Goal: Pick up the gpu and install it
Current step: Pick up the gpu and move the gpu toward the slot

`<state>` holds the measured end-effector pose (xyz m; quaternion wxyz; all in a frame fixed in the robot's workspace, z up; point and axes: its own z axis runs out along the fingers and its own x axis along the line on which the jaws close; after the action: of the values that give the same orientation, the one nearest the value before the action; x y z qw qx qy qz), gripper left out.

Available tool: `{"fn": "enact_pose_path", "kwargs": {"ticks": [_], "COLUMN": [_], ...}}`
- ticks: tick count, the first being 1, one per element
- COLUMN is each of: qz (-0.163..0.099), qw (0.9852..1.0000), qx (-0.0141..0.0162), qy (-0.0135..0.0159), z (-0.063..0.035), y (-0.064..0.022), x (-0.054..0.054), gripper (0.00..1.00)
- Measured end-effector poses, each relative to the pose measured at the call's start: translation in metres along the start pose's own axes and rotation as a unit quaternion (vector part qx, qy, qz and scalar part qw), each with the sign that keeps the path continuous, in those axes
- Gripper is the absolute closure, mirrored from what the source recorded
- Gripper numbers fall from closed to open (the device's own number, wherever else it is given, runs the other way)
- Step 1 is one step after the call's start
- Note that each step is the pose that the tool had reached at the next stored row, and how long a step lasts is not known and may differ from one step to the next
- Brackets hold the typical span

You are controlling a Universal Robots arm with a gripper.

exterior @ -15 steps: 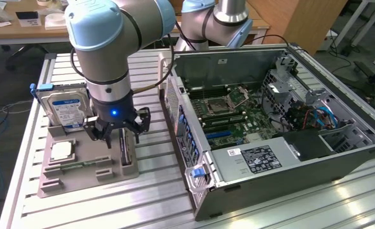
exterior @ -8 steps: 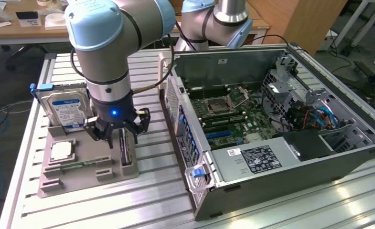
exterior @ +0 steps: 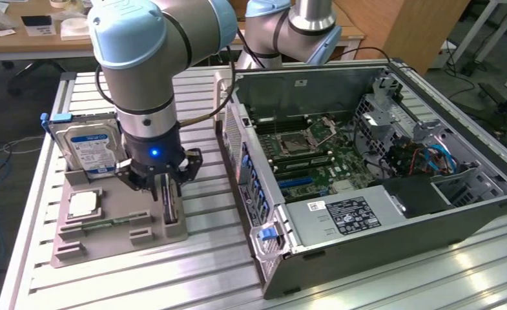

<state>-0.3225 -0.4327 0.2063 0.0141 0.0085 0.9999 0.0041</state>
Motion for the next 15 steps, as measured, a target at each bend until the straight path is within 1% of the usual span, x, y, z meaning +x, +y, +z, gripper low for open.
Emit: {"fn": "enact_pose_path", "kwargs": {"ticks": [2, 3, 10, 15], "qz": [0.0, 0.0, 0.0, 0.0], "qw": [1.0, 1.0, 1.0, 1.0], "qx": [0.0, 0.0, -0.0001, 0.0], "qy": [0.0, 0.0, -0.0001, -0.0001], "z": [0.0002, 0.0003, 0.001, 0.0013], "y": [0.0, 0.0, 0.0001, 0.0027], "x": [0.0, 0.0, -0.0007, -0.0009], "gripper": [0.52, 0.59, 0.59, 0.59]}}
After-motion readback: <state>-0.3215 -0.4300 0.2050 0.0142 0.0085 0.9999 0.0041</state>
